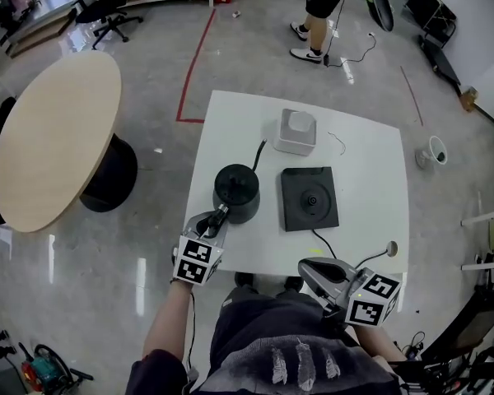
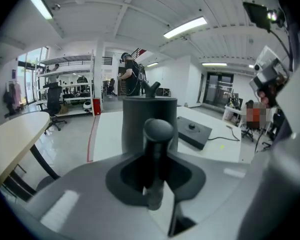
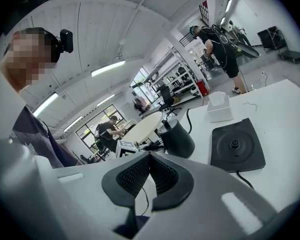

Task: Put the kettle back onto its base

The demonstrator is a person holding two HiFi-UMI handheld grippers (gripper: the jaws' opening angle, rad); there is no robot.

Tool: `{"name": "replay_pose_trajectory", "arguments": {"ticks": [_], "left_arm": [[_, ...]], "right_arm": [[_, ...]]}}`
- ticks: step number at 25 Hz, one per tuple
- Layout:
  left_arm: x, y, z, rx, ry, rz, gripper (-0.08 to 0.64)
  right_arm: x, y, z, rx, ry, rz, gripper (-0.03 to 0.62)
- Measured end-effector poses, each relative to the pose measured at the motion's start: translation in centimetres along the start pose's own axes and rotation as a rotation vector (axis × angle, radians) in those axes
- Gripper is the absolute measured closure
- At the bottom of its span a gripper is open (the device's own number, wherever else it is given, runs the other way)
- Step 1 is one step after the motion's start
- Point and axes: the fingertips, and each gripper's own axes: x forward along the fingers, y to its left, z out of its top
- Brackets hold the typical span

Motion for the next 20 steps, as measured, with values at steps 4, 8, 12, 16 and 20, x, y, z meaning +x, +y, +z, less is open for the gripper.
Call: {"name": "replay_pose_trajectory", "arguments": {"ticks": [4, 8, 12, 16, 20], "left_arm": [[-0.8, -0.2, 2.0, -0.032, -0.024, -0.041, 0.499], [-1.7, -0.1, 4.7, -0.119, -0.088, -0.057, 0.502], [-1.9, -0.6, 5.6, -0.103, -0.083, -0.019, 0.503], [-2.2, -0.9, 6.6, -0.083, -0.078, 0.031, 0.506], [-3.2, -1.6, 7.2, -0.088, -0.062, 0.042, 0.508]], "right_arm": [[-0.4, 0.1, 0.5, 0.0, -0.018, 0.018, 0.591], [-0.8, -0.4, 1.1, -0.005, -0.034, 0.054, 0.591], [-1.5, -1.2, 1.8, -0.023, -0.037, 0.102, 0.591], [-2.6, -2.8, 2.4, -0.028, -0.047, 0.123, 0.591], [-3.9, -4.2, 3.0, -0.019, -0.066, 0.134, 0.591]]}}
